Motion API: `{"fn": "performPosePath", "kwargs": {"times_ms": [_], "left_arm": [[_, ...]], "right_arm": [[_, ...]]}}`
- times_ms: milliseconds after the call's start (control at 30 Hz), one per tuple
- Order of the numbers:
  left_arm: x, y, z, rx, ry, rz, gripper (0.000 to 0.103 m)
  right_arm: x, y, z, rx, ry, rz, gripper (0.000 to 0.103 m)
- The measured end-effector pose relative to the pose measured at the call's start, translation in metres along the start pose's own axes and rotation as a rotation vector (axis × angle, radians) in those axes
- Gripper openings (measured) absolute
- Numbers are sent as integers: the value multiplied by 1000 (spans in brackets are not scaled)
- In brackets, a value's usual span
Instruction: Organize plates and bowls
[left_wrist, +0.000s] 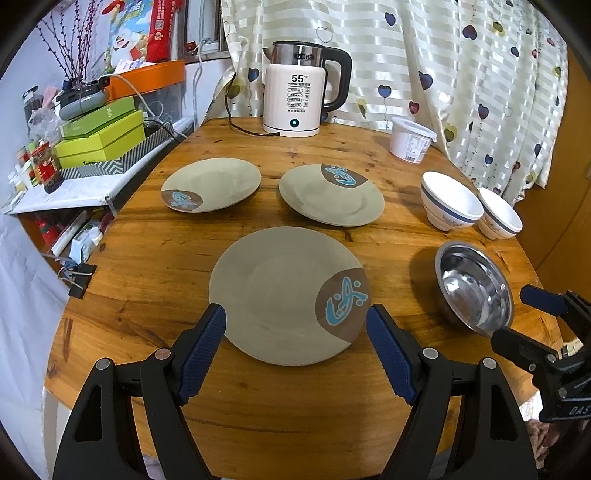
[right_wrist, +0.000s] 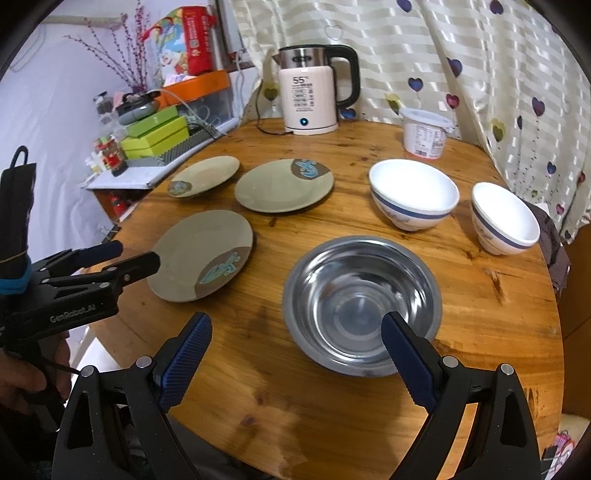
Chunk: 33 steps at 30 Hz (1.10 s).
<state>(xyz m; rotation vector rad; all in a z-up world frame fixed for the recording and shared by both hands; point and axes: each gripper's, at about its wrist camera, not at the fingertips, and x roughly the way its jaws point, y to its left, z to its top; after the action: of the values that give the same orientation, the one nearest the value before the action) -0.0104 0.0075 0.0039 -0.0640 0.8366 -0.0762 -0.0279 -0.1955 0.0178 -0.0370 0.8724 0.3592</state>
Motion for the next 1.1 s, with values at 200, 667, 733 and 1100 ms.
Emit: {"fn": "performPosePath", "kwargs": {"times_ms": [200, 667, 733, 1100], "left_arm": [[3, 7, 1, -17, -3, -1, 79], [14, 30, 10, -58, -2, 24, 79], [16, 35, 14, -68, -3, 28, 79], [33, 75, 35, -153, 0, 60, 66]], "right_arm": [[6, 5, 4, -15, 4, 12, 94], [23, 19, 29, -46, 14, 56, 94], [28, 23, 36, -58, 16, 64, 94], [55, 49, 82, -121, 13, 93, 94]]}}
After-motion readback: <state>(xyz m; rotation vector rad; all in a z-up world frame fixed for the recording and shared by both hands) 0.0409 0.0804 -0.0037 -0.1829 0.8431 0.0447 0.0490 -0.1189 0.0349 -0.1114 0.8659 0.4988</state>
